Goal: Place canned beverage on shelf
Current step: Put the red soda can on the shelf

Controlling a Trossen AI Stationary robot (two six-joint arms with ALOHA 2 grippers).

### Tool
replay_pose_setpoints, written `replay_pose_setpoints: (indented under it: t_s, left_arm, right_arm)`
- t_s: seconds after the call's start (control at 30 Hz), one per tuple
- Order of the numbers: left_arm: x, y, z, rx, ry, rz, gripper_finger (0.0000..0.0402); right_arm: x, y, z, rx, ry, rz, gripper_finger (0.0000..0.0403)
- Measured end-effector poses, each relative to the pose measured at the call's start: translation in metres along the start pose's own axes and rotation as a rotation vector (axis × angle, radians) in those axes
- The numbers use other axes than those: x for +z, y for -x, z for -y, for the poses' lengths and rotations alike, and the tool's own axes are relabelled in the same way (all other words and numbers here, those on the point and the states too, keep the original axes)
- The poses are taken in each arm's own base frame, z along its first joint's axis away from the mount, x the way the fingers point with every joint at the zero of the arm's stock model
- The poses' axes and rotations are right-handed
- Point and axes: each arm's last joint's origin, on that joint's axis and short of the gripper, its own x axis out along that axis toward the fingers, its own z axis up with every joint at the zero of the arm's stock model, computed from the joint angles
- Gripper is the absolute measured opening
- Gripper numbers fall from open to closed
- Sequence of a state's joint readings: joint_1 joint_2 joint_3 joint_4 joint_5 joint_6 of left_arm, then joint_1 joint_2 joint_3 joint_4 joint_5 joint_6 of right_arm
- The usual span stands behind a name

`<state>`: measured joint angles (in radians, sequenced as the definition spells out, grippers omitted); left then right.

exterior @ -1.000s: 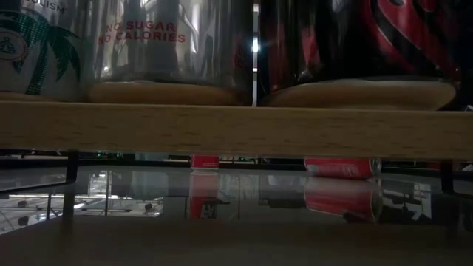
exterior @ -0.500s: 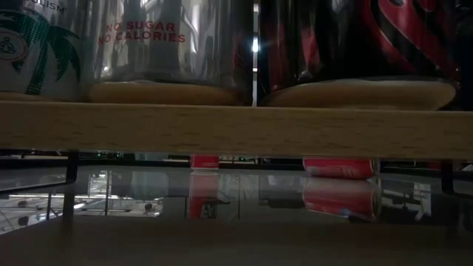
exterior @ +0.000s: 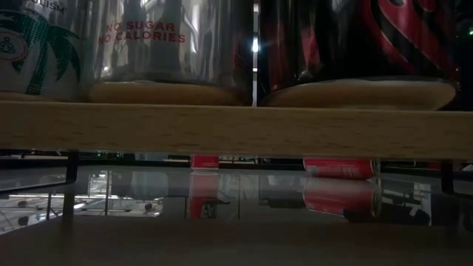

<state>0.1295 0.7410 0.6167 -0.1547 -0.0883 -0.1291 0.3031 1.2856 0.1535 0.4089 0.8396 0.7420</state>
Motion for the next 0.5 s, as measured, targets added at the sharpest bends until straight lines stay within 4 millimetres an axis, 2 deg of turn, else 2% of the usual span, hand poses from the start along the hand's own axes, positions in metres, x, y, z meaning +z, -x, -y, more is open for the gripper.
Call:
replay_pose_setpoints:
  t_s: [0.5]
  left_arm:
    - [0.0,0.0,0.0,0.001,0.0,0.0,0.0389]
  right_arm:
    - [-0.015,-0.009,-0.001,-0.006,0.063,-0.057,0.0376]
